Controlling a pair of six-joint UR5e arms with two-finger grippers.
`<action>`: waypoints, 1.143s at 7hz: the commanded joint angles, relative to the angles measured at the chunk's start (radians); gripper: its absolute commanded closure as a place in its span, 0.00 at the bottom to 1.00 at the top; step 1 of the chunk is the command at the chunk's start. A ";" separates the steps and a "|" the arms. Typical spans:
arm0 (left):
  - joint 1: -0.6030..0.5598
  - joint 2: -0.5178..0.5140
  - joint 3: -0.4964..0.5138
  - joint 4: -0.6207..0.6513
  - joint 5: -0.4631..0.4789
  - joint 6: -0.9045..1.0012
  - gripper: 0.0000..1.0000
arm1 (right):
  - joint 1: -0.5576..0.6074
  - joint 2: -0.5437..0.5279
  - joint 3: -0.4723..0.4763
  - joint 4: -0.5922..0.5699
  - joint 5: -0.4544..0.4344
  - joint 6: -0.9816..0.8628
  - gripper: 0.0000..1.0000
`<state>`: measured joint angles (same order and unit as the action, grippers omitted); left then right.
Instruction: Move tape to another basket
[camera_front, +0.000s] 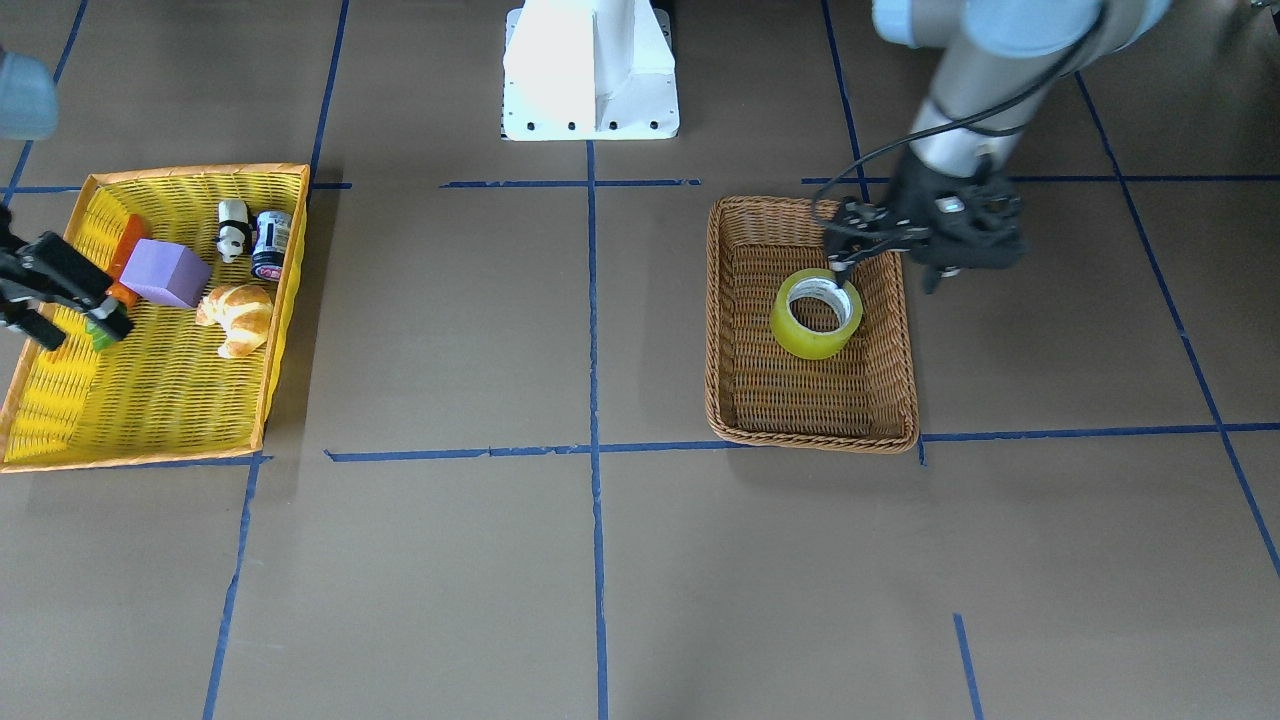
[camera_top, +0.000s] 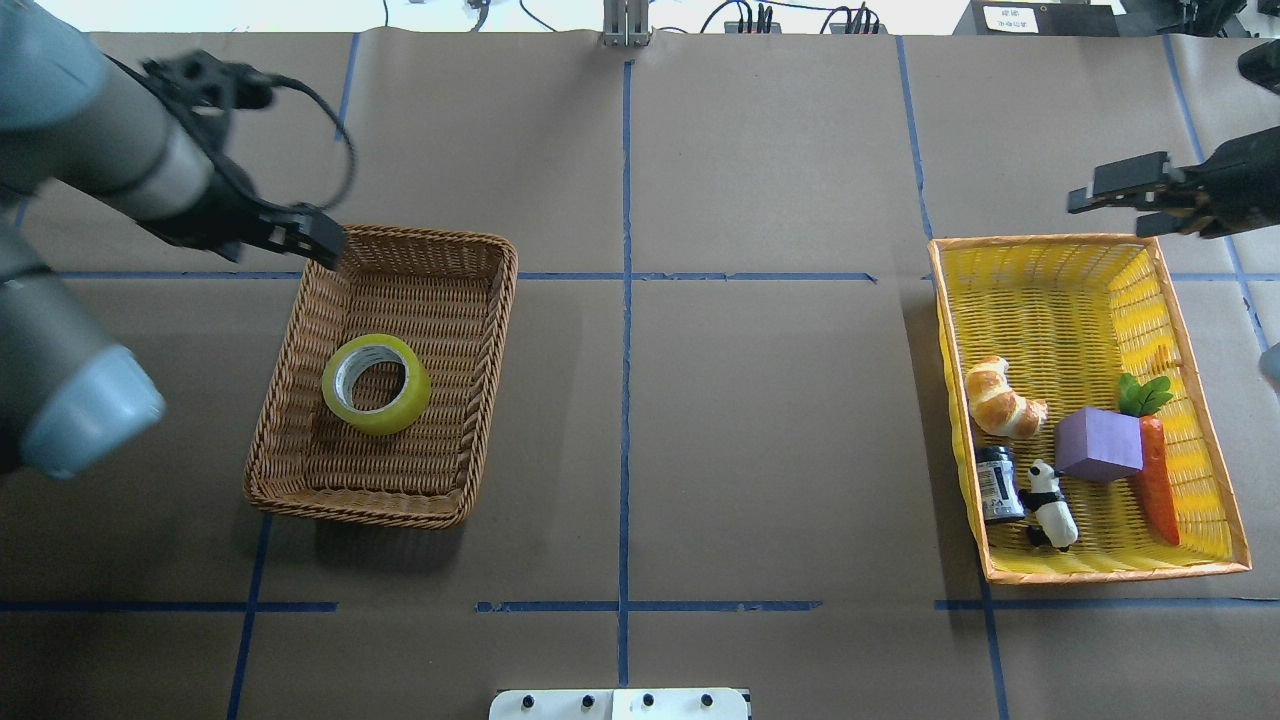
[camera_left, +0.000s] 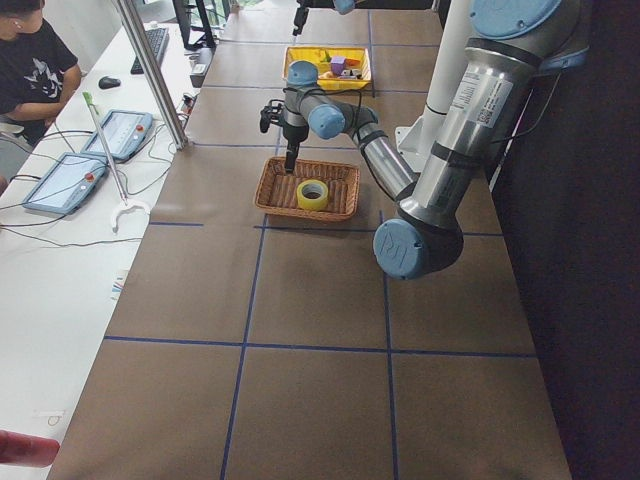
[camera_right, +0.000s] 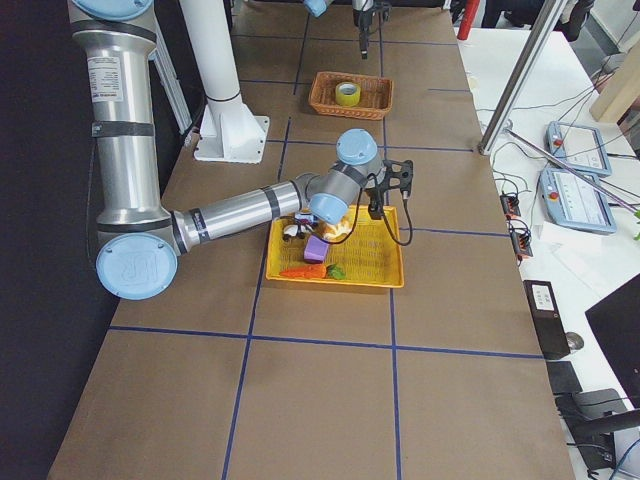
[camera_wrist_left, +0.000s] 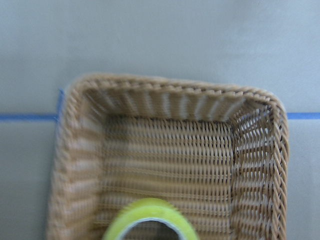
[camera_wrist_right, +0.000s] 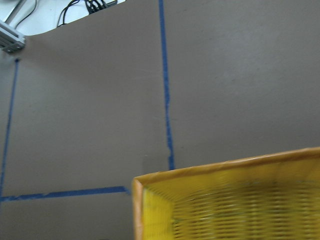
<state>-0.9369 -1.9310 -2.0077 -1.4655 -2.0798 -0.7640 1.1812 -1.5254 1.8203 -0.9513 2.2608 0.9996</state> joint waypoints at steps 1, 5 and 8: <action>-0.271 0.165 0.001 0.048 -0.170 0.449 0.00 | 0.148 -0.059 0.029 -0.252 0.046 -0.395 0.00; -0.689 0.205 0.443 0.051 -0.204 1.160 0.00 | 0.447 -0.171 0.025 -0.714 0.059 -1.260 0.00; -0.729 0.271 0.360 0.271 -0.204 1.155 0.00 | 0.448 -0.185 0.024 -0.728 0.062 -1.259 0.00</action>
<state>-1.6569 -1.7118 -1.5632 -1.2957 -2.2902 0.3916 1.6272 -1.7116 1.8449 -1.6701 2.3201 -0.2568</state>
